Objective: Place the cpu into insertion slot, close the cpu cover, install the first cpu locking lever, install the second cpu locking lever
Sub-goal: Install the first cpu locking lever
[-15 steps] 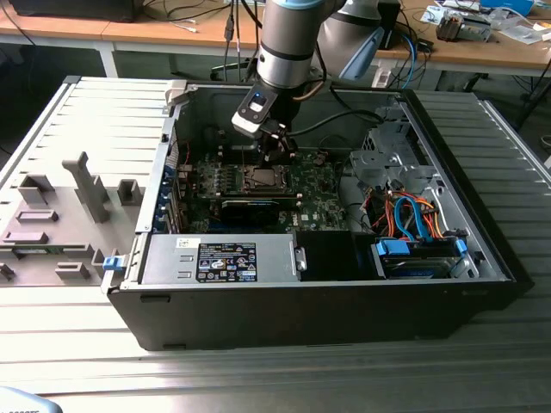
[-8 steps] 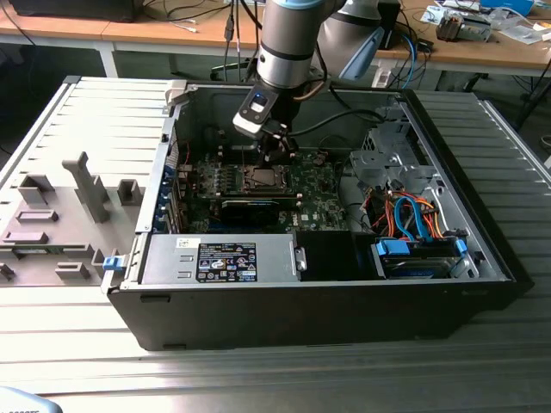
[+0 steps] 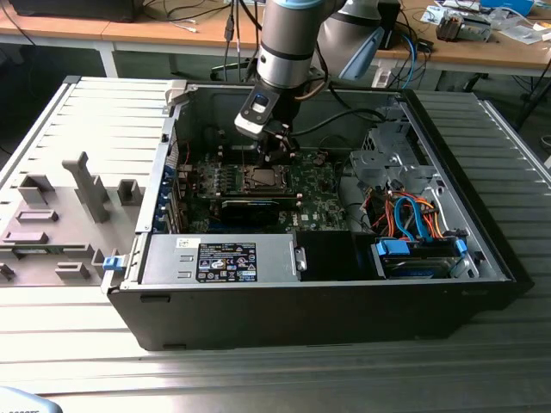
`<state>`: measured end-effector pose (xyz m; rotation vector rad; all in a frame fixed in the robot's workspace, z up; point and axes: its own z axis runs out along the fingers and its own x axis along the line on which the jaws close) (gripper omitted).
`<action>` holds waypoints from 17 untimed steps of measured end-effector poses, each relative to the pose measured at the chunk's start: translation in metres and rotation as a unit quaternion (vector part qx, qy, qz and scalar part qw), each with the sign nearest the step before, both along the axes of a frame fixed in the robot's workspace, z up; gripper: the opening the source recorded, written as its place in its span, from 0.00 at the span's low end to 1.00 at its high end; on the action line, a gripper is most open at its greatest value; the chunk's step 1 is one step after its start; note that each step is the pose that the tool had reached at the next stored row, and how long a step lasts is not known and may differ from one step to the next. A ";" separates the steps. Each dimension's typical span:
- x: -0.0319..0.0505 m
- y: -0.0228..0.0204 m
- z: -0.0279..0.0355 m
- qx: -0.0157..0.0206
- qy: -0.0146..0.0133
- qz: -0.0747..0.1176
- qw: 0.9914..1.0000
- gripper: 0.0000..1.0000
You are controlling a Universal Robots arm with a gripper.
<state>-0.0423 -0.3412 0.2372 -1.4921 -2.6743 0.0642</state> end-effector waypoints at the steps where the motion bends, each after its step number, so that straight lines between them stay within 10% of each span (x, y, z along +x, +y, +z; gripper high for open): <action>1: 0.0000 0.0000 0.0000 0.000 0.000 0.002 1.000 0.11; 17: 0.0000 0.0000 0.0000 0.000 0.000 0.036 0.999 0.11</action>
